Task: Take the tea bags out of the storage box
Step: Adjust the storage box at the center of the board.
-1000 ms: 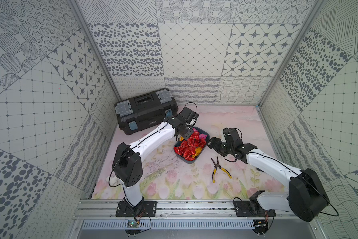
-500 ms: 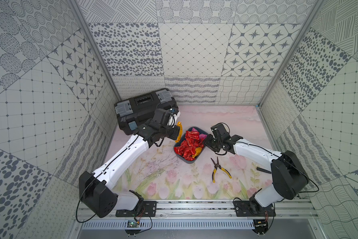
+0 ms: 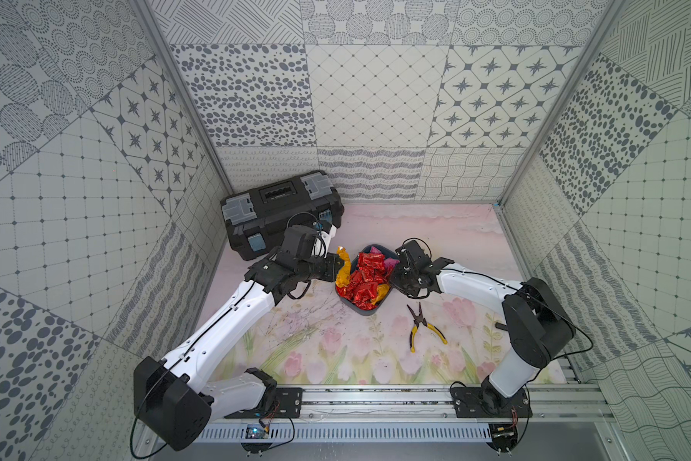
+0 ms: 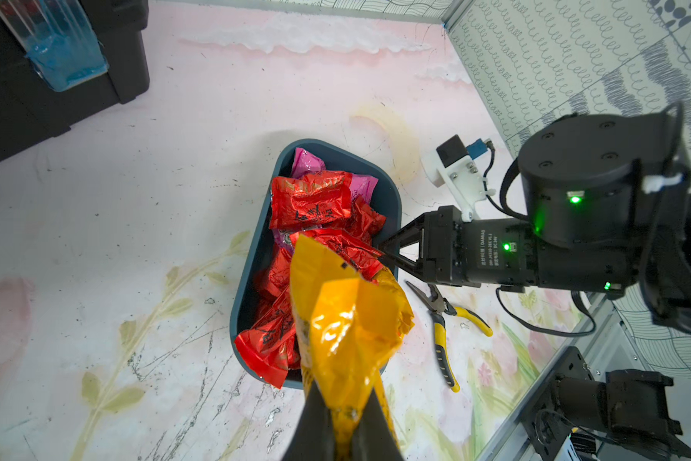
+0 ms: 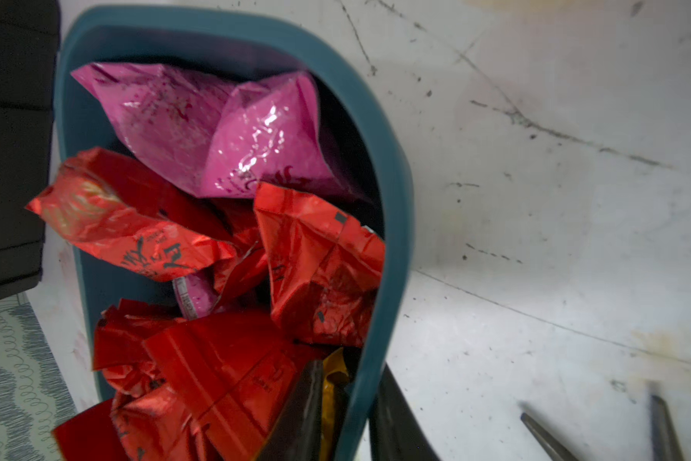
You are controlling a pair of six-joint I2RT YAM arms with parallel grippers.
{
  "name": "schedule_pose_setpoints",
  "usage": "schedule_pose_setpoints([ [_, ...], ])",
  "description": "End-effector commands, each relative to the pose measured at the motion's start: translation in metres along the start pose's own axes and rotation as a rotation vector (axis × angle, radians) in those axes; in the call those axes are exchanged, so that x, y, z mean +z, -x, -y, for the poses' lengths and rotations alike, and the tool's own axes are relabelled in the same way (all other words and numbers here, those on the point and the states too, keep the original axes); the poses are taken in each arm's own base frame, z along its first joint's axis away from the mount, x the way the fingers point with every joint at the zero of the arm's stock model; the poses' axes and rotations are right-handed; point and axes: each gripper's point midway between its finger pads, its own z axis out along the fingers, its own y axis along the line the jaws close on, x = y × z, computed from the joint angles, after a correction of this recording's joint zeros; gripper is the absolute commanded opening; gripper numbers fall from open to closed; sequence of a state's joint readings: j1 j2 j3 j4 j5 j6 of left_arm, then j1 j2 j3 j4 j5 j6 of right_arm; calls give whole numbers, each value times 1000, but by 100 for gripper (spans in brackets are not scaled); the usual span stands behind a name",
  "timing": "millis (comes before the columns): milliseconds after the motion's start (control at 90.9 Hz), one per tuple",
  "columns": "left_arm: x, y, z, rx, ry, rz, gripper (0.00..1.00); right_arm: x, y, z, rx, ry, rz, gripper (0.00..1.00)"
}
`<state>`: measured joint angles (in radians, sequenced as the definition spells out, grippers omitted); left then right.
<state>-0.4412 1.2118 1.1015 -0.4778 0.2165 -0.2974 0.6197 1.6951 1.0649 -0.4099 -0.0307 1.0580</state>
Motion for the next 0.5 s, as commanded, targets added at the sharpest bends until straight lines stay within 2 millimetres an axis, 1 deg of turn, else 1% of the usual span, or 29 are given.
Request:
schedule_pose_setpoints([
  [0,-9,9,3,-47,-18,54,4,-3,9,-10,-25,11,36,18],
  [66,-13,3,0,-50,1,37,4,-2,9,-10,-34,5,36,15],
  [187,-19,4,-1,-49,17,44,4,0,9,-8,-35,-2,26,9],
  [220,-20,3,-2,-50,21,44,4,0,11,-9,-37,-1,27,7],
  [286,-21,3,-5,-51,31,43,4,-1,14,-8,-43,-1,28,5],
  [418,-17,0,-8,-57,28,29,4,-6,30,-4,-68,-11,32,1],
  [484,-14,-2,-9,-66,10,25,4,-9,41,1,-91,-21,28,0],
])
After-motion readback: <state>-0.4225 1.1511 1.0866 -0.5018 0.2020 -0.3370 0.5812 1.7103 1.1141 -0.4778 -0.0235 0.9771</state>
